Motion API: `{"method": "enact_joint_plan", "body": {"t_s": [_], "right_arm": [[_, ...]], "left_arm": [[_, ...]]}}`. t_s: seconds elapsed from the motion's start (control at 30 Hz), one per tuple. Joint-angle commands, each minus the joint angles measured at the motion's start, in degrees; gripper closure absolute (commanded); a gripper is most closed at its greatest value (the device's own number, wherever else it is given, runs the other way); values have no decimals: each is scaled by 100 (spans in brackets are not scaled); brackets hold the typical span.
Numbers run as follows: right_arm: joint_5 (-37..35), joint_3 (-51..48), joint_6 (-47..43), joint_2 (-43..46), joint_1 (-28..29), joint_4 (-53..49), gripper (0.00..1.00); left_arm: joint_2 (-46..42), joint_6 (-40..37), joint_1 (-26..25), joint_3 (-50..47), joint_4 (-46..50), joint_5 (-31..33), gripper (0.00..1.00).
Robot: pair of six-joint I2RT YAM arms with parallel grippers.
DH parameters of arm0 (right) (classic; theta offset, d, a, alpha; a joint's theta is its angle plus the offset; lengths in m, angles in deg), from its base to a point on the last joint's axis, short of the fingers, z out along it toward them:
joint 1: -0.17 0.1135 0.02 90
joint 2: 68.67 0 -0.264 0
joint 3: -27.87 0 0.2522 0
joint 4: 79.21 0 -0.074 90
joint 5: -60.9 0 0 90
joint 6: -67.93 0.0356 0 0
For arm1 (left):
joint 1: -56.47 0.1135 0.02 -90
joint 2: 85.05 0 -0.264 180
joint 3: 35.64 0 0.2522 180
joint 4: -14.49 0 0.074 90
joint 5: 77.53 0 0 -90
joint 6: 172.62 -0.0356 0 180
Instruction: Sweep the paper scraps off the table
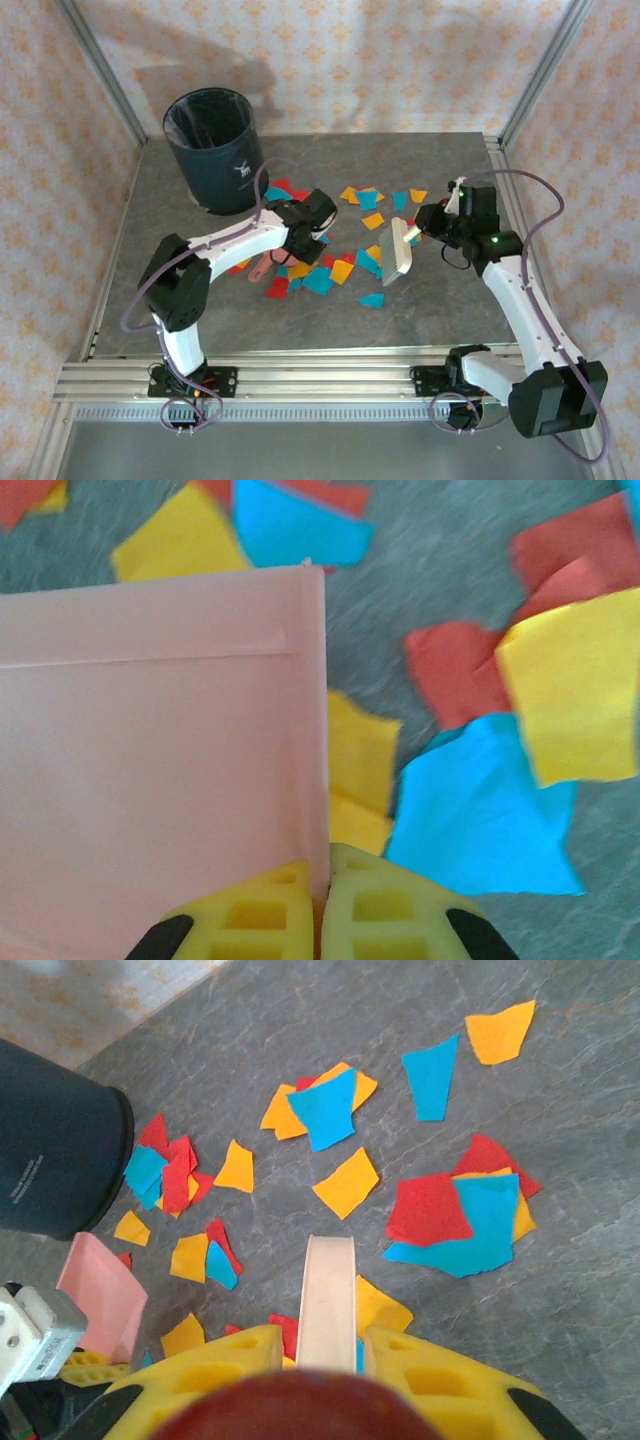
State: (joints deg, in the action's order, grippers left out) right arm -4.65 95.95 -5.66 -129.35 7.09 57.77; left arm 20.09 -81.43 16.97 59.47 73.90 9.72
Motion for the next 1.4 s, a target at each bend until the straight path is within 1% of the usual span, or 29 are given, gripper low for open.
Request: {"method": "enact_joint_plan", "body": {"t_s": [0.0,0.17,0.4,0.47,0.53,0.63,0.7,0.87,0.93,1.07,1.17,1.27,1.37], "right_arm": [[-393,-56,-80,243,-24,-107,100],[-570,-80,-120,393,-23,-295,100],[-730,-149,-146,566,-24,-413,100],[-747,-153,-159,567,-24,-440,100],[-757,-155,-171,567,-24,-441,100],[-749,-168,-184,536,-23,-408,100],[-740,-159,-184,495,-24,-380,100],[-677,-155,-186,391,-22,-318,100],[-652,-141,-181,357,-24,-300,100],[-598,-107,-184,304,-24,-292,100],[-563,-98,-158,294,-24,-280,100],[-551,-93,-146,303,-28,-274,100],[-529,-80,-131,312,-28,-287,100]], "left_arm": [[533,-356,-223,481,316,-133,93],[1192,-616,-456,1104,366,-414,93],[1760,-726,-505,1625,432,-827,92],[1815,-727,-501,1669,453,-891,88],[1776,-724,-499,1654,461,-911,80],[1518,-699,-505,1500,367,-980,65],[1292,-674,-501,1389,322,-993,60],[597,-598,-458,1006,212,-978,54],[124,-559,-356,672,14,-1034,51],[-639,-491,18,-209,-574,-1240,43],[-1088,-501,315,-796,-900,-1400,40],[-1391,-572,532,-1325,-1224,-1421,34],[-1445,-742,669,-1646,-1381,-1458,29]]}}
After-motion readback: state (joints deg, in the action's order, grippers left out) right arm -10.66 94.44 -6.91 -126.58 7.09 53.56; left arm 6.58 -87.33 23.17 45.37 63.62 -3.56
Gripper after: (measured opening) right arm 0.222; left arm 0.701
